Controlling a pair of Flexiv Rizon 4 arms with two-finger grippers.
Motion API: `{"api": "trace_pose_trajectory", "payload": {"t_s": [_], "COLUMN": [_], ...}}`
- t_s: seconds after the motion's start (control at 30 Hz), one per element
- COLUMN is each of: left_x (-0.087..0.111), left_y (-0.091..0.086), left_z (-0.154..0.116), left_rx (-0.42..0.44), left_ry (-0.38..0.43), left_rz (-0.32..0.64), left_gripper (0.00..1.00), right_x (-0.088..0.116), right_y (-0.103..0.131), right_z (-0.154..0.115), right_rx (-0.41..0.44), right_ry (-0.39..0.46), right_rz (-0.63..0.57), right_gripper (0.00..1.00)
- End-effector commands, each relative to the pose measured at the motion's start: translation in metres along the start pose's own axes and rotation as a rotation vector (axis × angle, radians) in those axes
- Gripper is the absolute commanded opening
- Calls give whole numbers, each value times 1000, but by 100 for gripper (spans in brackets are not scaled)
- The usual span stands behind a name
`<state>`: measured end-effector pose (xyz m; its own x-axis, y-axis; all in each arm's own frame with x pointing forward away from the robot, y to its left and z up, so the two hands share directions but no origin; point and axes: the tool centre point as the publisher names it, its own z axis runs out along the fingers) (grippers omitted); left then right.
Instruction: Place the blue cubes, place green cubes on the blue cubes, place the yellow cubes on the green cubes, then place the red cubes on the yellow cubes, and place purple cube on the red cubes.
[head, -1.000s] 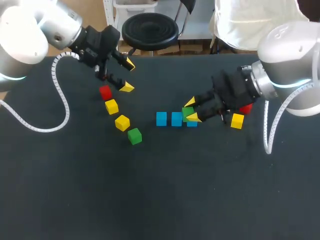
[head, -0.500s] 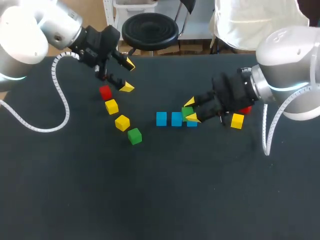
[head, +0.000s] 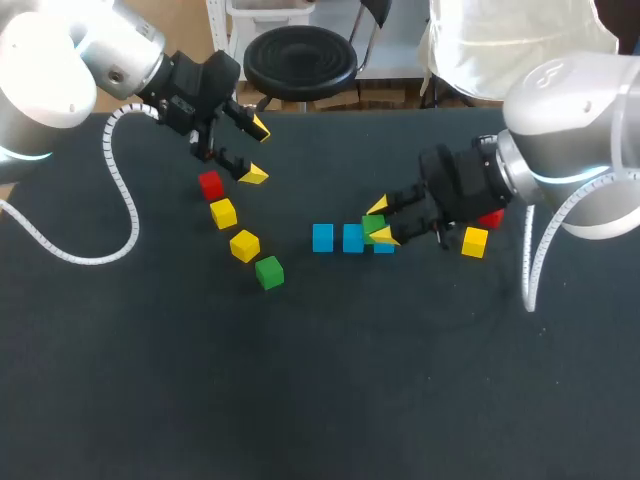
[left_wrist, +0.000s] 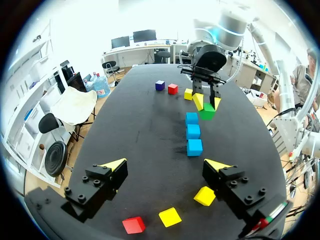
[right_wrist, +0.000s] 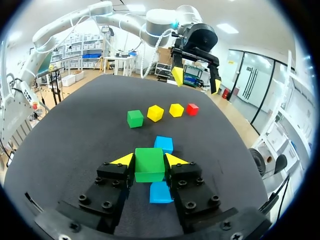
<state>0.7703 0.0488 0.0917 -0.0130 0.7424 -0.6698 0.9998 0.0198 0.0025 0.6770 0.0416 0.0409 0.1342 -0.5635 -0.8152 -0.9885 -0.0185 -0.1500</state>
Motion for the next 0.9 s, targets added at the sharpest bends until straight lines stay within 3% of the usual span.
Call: {"api": "trace_pose_trajectory", "payload": {"t_s": [0.03, 0.9], "left_x": [1, 1], "left_y": [1, 1], "left_z": [0, 0], "left_rx": [1, 1], "left_ry": [-2, -2], "left_rz": [3, 3], "left_gripper": [100, 100], "right_x": [2, 8], "right_y": [1, -14], "right_z": [0, 2], "right_rx": [4, 9], "right_ry": [6, 2], "right_rz": [9, 4], "right_gripper": [0, 0]}}
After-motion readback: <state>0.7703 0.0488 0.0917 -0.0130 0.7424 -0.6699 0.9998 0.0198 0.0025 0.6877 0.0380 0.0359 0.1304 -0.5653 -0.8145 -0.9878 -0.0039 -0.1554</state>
